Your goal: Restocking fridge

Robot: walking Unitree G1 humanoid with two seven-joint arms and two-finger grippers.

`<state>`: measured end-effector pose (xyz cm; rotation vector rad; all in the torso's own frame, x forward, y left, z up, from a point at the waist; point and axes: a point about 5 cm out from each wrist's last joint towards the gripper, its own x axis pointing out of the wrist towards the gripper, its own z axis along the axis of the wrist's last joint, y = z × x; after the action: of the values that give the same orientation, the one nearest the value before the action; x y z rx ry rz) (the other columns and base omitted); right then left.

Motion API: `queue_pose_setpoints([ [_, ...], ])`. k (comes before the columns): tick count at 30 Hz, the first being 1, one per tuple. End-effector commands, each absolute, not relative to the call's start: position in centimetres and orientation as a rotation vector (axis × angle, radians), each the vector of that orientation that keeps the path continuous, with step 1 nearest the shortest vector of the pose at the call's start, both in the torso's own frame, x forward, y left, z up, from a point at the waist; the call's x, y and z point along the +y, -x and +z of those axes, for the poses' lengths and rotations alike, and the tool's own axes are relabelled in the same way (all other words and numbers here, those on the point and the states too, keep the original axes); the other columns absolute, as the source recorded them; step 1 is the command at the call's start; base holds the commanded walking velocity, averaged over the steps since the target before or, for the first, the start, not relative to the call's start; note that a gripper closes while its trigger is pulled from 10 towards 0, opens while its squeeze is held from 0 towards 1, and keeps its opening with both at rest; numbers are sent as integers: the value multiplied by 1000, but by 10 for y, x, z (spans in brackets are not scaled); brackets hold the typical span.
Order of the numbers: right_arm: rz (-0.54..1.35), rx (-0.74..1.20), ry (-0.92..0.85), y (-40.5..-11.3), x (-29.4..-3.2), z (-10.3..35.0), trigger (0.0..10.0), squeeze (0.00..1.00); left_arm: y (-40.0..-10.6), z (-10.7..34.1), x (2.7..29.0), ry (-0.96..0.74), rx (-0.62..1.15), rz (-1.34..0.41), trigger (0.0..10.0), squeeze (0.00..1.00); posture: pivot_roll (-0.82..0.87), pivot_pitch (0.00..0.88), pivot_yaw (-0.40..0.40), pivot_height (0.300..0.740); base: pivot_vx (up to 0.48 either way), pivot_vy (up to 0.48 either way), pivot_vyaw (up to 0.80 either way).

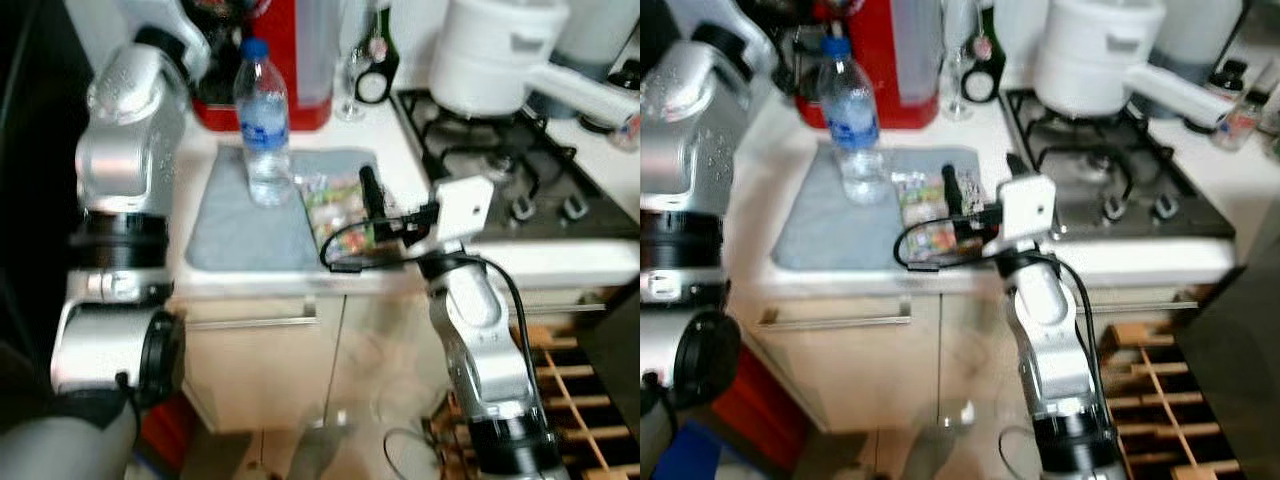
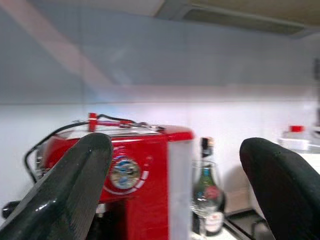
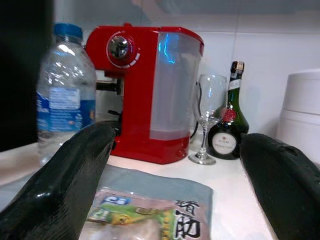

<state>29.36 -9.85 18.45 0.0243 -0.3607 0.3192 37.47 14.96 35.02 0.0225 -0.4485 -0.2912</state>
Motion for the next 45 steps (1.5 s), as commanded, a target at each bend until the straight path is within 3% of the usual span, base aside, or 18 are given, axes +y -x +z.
queue_pose_setpoints([
  [1,310,-378,-38,-293,-103,190,10000,16,-373,351,140,-30,-426,-364,10000,0,-127,0,10,740,0,0,0],
  [8,324,-365,-38,-297,-101,189,10000,16,-375,336,126,5,-288,-457,10000,0,-114,0,8,740,0,0,0],
  [20,342,-370,-31,-302,-100,192,10000,20,-380,300,113,-32,-127,-452,10000,0,-124,0,10,740,0,0,0],
  [27,344,-368,-32,-302,-100,192,10000,16,-386,282,120,-89,-71,-362,10000,0,-125,0,10,740,0,0,0],
  [34,352,-362,-34,-303,-98,191,10000,16,-390,271,126,-11,-30,-303,10000,0,-120,0,10,740,0,0,0],
  [35,354,-361,-34,-303,-98,191,10000,16,-390,271,126,-3,-38,-299,0,0,-120,0,8,740,0,0,0],
  [45,359,-354,-30,-302,-98,190,10000,20,-388,279,119,53,-118,-333,0,0,-128,0,4,740,0,0,0],
])
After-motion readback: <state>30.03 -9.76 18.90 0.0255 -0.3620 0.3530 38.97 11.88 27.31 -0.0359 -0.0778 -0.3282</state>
